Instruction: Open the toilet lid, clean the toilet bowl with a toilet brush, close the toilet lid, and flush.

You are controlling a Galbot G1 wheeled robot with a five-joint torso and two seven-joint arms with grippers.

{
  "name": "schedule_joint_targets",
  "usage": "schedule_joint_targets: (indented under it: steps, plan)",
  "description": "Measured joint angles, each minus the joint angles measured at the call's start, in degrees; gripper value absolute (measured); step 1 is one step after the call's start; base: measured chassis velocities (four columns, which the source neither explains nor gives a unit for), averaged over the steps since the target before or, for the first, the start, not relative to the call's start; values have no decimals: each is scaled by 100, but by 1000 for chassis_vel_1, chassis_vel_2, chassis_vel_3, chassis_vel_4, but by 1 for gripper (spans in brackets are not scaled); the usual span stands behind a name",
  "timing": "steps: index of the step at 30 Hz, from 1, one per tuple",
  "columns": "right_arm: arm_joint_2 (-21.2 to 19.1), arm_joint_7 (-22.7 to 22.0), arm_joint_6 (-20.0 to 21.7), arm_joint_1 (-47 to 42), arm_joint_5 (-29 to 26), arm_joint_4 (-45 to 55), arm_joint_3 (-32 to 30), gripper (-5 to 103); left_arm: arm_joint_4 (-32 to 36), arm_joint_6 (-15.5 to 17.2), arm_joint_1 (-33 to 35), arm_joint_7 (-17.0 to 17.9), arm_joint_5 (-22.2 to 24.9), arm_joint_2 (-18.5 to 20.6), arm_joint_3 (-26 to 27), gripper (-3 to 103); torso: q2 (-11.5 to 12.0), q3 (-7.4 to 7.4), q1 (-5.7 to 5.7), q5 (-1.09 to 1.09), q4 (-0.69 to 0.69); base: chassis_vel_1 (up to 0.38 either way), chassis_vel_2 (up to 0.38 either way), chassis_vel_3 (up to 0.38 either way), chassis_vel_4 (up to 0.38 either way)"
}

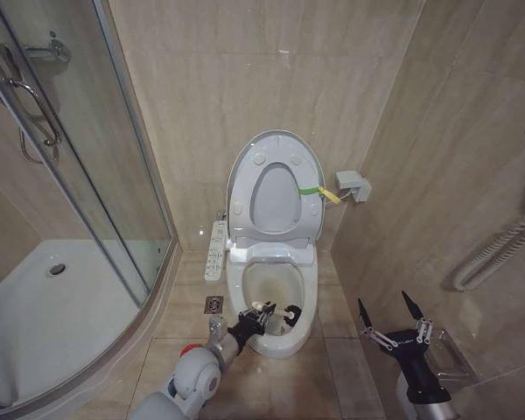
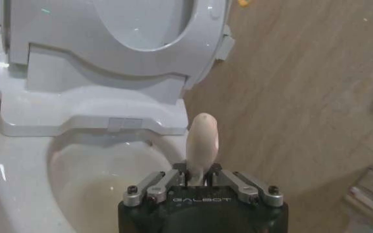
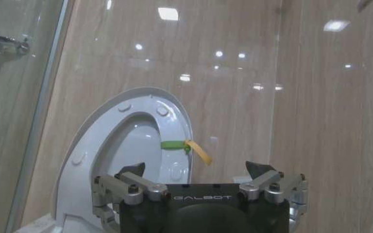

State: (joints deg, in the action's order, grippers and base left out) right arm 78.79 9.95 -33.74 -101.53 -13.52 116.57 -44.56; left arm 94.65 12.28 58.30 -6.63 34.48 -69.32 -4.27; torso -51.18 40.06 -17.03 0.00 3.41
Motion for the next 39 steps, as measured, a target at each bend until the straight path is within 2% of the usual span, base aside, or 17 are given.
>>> schedule_joint_targets:
  steps: [5,11,18,21,24,31,39]
  plan:
    - [0,0,0,0,0,0,0,100,-509,-81,-249,-19,-20,-115,-30,18,0,0,0,0,1,0,0,0,0]
    - [0,0,0,0,0,0,0,100,-610,-74,-197,-1,-12,-89,0,18,0,0,0,0,1,0,0,0,0]
    - [0,0,0,0,0,0,0,100,314,112,331,165,68,258,69,18,0,0,0,0,0,0,0,0,0]
    - [0,0,0,0,0,0,0,100,912,284,834,335,137,510,161,18,0,0,0,0,0,0,0,0,0]
    - [0,0,0,0,0,0,0,100,1080,349,1124,388,41,645,245,18,0,-1,0,1,-1,0,0,0,0]
    - [0,0,0,0,0,0,0,100,814,353,1283,478,-159,765,399,18,-1,-1,0,-3,2,0,0,0,0]
    - [0,0,0,0,0,0,0,100,475,317,1009,463,-291,494,388,19,0,0,0,1,-1,0,0,0,0]
